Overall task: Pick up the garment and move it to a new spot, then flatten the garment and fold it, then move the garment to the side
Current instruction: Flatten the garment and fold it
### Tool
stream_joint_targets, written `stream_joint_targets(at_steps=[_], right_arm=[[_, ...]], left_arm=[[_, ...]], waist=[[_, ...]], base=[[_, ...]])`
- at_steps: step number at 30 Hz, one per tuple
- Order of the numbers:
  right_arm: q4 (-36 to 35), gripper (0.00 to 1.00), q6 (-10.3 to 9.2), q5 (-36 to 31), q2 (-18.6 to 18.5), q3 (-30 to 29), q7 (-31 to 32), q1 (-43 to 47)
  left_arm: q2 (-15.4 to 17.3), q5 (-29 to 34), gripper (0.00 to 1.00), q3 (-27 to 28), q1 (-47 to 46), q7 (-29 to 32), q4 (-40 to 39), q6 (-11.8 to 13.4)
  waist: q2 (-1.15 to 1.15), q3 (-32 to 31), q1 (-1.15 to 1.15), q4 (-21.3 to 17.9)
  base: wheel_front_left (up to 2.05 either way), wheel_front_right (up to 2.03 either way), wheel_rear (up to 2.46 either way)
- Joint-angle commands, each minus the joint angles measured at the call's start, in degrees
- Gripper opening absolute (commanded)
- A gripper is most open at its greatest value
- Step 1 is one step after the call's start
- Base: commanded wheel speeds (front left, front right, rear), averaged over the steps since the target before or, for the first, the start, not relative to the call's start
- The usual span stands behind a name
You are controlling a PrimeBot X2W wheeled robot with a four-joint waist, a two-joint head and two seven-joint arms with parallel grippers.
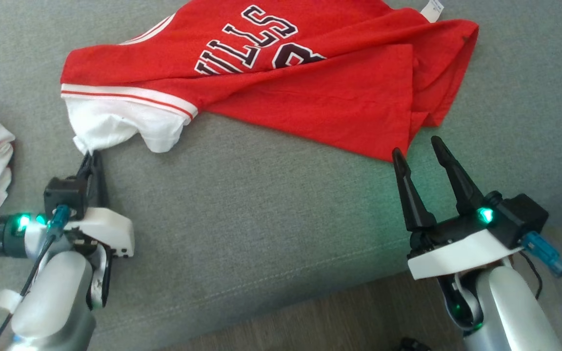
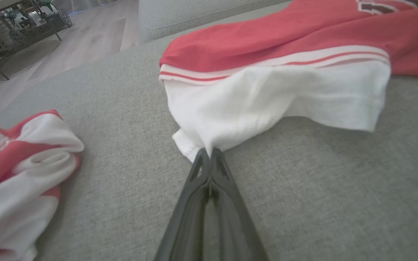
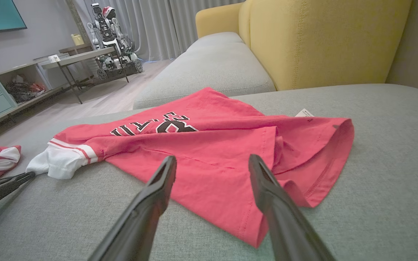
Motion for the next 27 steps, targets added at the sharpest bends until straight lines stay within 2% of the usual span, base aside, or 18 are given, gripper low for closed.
stream_joint_targets(at_steps=[1,4,6,11,18,27], right_arm=[[-1.97,1.0,-0.01,-0.34,-0.4,0.96,-0.36,-1.21],[-1.72,1.0,-0.01,-0.5,-0.4,1.01,-0.36,-1.27],[-0.54,1.0,-0.01,-0.48,-0.4,0.19,-0.36,-1.72],[5.72,1.0,-0.01,1.15,-0.4,-2.52,-0.36,-4.19],[21.85,1.0,-0.01,6.3,-0.4,-3.01,-0.36,-13.38],[36.51,1.0,-0.01,5.99,-0.4,-4.37,-0.36,-22.88]], left_arm=[[1.14,0.7,0.0,2.29,-1.9,-0.3,-0.73,-0.31],[0.63,0.39,0.0,3.04,-1.59,-0.3,-1.08,-1.02],[-0.17,-0.53,0.0,4.98,-0.58,-0.3,-4.29,-1.29],[-0.24,-1.89,0.0,7.92,1.7,-0.3,-9.85,-1.55],[1.19,-2.51,0.0,10.25,2.16,-0.3,-13.93,-2.53],[1.3,-2.0,0.0,10.65,2.18,-0.3,-14.47,-2.4]], waist=[[0.0,-0.1,0.0,0.27],[0.0,-0.56,0.0,0.81],[0.0,-1.14,0.0,1.59],[0.0,-1.43,0.0,2.72],[0.0,-0.79,0.0,4.42],[0.0,-0.14,0.0,5.21]], base=[[0.0,0.0,0.0],[0.0,0.0,0.0],[0.0,0.0,0.0],[0.0,0.0,0.0],[0.0,0.0,0.0],[0.0,0.0,0.0]])
